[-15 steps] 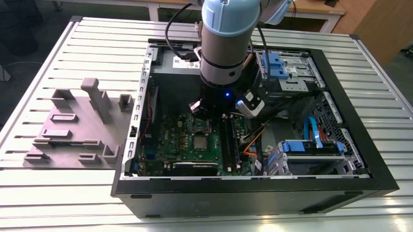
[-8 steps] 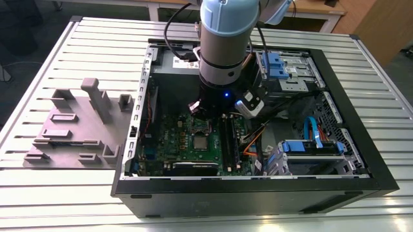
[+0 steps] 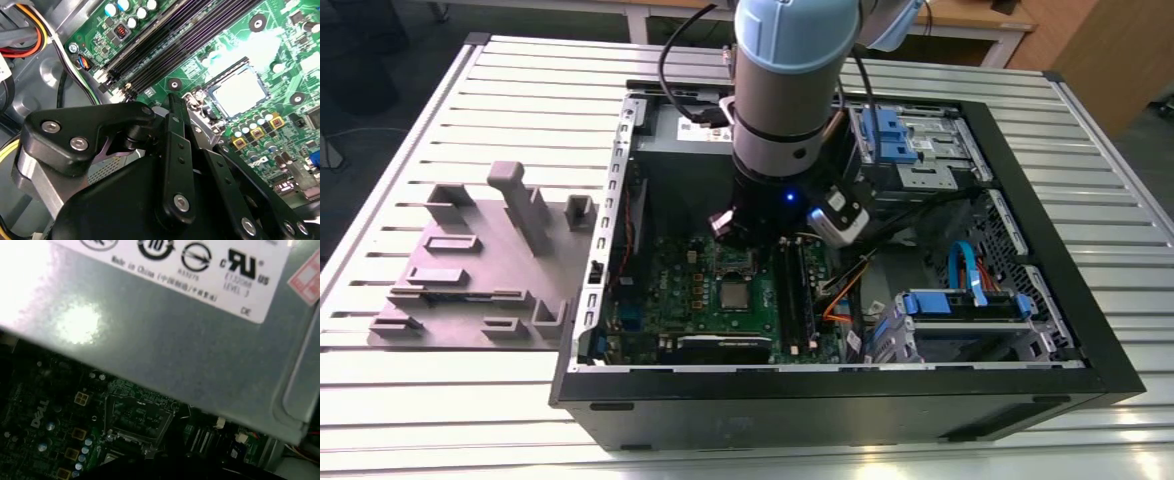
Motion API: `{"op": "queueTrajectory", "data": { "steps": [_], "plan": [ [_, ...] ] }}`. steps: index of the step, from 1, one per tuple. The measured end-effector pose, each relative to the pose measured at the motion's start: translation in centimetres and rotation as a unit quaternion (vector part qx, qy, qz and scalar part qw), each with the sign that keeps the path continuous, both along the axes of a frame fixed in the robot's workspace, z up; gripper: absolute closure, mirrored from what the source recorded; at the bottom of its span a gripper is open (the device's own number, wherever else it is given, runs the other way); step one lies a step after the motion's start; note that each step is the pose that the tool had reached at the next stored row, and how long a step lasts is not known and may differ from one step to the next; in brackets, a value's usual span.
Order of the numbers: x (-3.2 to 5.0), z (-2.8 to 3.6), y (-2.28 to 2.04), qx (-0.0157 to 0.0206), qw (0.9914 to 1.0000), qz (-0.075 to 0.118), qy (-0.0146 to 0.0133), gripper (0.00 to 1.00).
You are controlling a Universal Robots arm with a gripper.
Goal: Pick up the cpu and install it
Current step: 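Close the cpu cover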
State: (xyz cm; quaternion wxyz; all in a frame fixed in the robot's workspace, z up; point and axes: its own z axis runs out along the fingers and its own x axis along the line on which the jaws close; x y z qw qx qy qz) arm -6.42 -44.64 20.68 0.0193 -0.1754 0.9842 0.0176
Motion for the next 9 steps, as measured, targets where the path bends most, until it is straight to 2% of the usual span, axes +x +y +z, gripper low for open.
{"op": "queueTrajectory", "data": {
  "steps": [6, 9],
  "plan": [
    [0.0, 0.41, -0.6, 0.0008, 1.0, 0.0, 0.0, 0.9],
    [0.02, 0.58, -0.84, 0.0034, 0.99999, 0.0, 0.0, 0.9]
  ]
}}
